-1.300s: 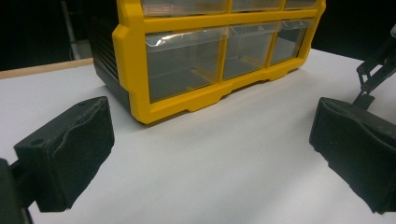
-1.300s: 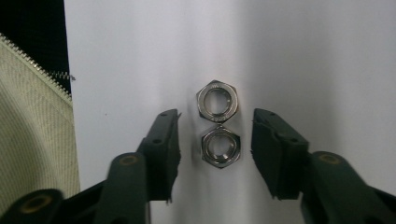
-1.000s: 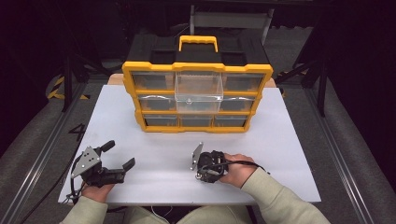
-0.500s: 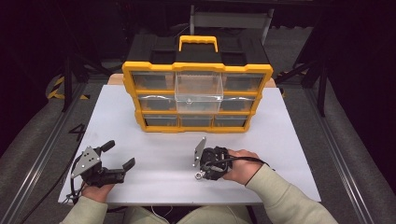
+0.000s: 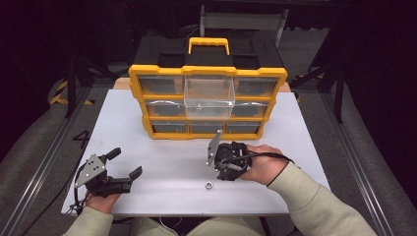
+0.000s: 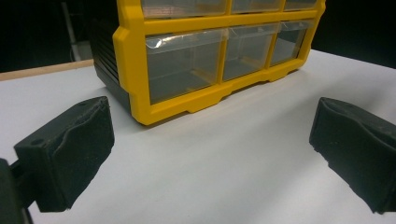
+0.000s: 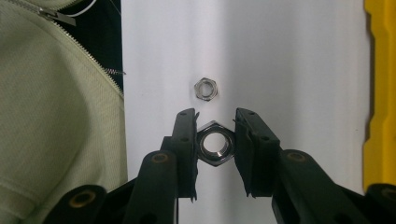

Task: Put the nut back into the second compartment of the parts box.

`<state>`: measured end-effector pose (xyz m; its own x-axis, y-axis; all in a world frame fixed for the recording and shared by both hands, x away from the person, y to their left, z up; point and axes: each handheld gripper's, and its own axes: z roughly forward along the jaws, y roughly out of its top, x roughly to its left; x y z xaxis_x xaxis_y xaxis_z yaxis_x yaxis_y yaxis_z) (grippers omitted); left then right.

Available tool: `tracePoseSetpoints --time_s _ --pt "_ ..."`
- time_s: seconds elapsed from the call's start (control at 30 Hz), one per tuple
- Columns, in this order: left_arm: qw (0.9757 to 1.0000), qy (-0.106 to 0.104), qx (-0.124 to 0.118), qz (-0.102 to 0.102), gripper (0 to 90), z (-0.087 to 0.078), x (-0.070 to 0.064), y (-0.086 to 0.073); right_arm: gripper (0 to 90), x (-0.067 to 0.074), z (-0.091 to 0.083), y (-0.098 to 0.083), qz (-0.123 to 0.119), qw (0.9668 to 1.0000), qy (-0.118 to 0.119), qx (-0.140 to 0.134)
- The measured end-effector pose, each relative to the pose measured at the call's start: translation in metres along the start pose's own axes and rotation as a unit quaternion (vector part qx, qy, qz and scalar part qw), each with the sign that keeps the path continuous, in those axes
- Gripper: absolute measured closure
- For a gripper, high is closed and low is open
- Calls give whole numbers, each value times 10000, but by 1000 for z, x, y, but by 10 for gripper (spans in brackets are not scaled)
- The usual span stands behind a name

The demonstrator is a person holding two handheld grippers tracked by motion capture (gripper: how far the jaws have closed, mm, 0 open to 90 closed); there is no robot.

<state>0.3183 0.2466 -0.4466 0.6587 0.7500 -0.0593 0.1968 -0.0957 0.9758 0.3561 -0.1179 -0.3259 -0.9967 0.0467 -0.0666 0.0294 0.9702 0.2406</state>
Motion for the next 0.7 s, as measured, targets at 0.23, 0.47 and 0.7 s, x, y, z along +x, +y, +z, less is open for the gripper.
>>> tracePoseSetpoints --time_s 0.23,0.47,0.7 --pt "10000 11 -6 4 7 0 0 0 702 -3 -25 6 -41 9999 -104 13" --pt "10000 11 -11 -7 7 0 0 0 702 -7 -53 14 -68 9998 -161 42" --pt "10000 14 -5 20 7 0 1 0 702 -11 -74 20 -103 9997 -193 103"
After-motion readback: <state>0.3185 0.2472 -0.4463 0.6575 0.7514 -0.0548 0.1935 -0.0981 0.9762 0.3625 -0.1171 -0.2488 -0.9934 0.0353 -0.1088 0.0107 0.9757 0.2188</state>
